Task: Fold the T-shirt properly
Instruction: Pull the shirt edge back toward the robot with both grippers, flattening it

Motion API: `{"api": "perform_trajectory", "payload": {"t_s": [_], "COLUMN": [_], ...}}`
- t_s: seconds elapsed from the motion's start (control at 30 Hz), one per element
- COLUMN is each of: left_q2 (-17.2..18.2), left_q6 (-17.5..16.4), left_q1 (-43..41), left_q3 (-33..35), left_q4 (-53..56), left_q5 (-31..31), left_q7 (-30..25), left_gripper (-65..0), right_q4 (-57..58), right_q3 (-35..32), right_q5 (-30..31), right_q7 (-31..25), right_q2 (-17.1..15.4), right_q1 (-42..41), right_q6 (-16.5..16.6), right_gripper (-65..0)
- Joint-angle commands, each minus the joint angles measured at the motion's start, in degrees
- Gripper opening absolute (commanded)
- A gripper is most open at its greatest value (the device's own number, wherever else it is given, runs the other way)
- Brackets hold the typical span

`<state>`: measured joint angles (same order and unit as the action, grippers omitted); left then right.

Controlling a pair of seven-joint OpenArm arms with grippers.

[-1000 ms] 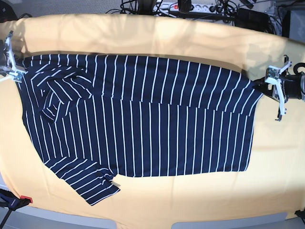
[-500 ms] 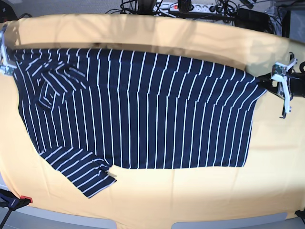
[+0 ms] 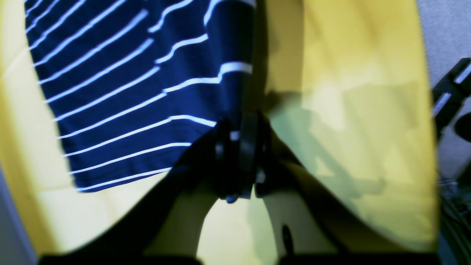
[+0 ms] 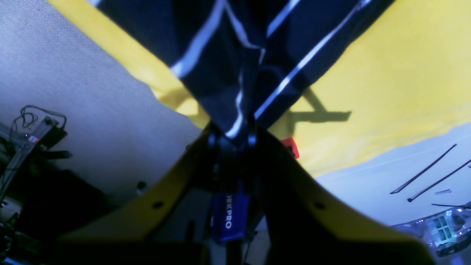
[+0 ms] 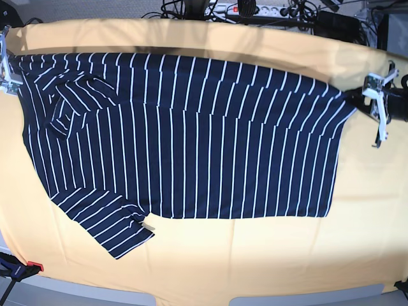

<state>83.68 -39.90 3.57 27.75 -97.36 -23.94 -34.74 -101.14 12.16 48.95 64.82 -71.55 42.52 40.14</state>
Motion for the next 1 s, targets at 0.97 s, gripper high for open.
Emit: {"api": "perform_trajectory", "payload": {"t_s": [0.97], "left_q2": [3.48], "left_q6": [-0.10], "left_q1": [-4.72], "left_q3": [-0.74], "left_q4": [-0.04], "left_q5": [-1.09], "left_q7": [-3.85], "left_gripper": [-65.0], "right_q4": [-0.11], "right_q3": [1.03], "right_q5": [6.80], "right_q7": [12.79], "right_q2": [-1.51], "right_q1": [-0.15], "right_q6": [-0.14], "right_gripper": [-65.0]}}
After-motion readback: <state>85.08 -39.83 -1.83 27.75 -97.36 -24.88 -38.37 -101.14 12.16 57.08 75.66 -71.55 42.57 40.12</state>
